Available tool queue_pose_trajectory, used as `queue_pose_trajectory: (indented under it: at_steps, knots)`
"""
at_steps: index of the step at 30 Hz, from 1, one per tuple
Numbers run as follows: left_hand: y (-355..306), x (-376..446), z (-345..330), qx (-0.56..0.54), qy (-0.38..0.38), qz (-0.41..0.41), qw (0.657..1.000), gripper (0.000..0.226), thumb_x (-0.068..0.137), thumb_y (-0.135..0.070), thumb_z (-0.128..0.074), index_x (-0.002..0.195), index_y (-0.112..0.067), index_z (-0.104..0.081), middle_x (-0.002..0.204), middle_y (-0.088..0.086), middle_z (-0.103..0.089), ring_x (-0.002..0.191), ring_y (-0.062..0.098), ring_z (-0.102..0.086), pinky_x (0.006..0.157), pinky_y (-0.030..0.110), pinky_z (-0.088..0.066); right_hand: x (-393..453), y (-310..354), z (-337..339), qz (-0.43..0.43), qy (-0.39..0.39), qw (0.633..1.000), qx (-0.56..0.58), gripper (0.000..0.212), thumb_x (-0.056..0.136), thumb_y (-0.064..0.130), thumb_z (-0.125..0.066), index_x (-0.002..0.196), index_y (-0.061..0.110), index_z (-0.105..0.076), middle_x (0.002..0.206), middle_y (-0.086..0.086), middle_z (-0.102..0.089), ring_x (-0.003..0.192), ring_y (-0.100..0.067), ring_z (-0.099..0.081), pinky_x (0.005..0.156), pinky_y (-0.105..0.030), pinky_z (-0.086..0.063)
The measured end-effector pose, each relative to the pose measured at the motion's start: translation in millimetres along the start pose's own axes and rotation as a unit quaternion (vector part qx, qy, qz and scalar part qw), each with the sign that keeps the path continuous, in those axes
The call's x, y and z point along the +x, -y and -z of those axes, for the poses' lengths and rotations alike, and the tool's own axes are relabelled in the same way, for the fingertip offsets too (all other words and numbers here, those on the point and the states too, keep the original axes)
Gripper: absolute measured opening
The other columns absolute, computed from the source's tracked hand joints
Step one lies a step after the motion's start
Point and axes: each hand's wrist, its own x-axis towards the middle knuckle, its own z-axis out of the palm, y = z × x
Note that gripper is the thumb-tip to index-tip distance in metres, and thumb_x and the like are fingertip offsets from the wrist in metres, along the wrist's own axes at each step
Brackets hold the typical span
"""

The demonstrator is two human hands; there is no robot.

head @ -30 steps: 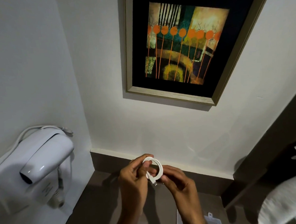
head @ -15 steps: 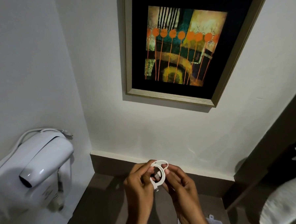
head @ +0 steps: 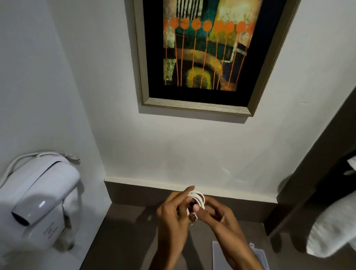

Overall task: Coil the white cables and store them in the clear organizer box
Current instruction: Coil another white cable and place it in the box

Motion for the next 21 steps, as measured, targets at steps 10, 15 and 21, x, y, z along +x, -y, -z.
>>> queue_pose_trajectory:
  at_steps: [10, 15, 21]
  knots:
    - [25, -23, -34, -0.001, 0.062, 0.027, 0.998, 0.022, 0.097, -0.005, -0.065, 0.107, -0.019, -0.079, 0.103, -0.007, -0.079, 0.094, 0.006, -0.075, 0.082, 0.025, -0.06, -28, -38, 36, -0.003, -0.161, 0.984, -0.072, 0.011, 0.097, 0.02, -0.076, 0.105, 0.014, -0.071, 0.094, -0.008, -0.083, 0.083, -0.015, -0.078, 0.067, -0.026, -0.062]
    - [48, -47, -64, 0.0, 0.206, 0.075, 0.976, 0.028, 0.097, -0.004, -0.064, 0.122, -0.012, -0.076, 0.114, 0.002, -0.08, 0.099, 0.011, -0.075, 0.084, 0.012, -0.054, -54, -72, 68, -0.063, -0.249, 0.964, -0.076, 0.018, 0.086, 0.014, -0.088, 0.098, 0.007, -0.077, 0.076, -0.011, -0.082, 0.074, -0.016, -0.077, 0.066, -0.027, -0.064]
    - [87, -124, -116, 0.032, 0.414, 0.177, 0.892, 0.04, 0.094, -0.001, -0.064, 0.133, -0.012, -0.062, 0.12, 0.001, -0.077, 0.109, 0.005, -0.071, 0.094, 0.022, -0.058, -125, -149, 122, -0.159, -0.361, 0.905, -0.159, 0.018, 0.083, 0.009, -0.09, 0.092, 0.007, -0.075, 0.069, -0.011, -0.079, 0.066, -0.023, -0.074, 0.076, -0.062, -0.065]
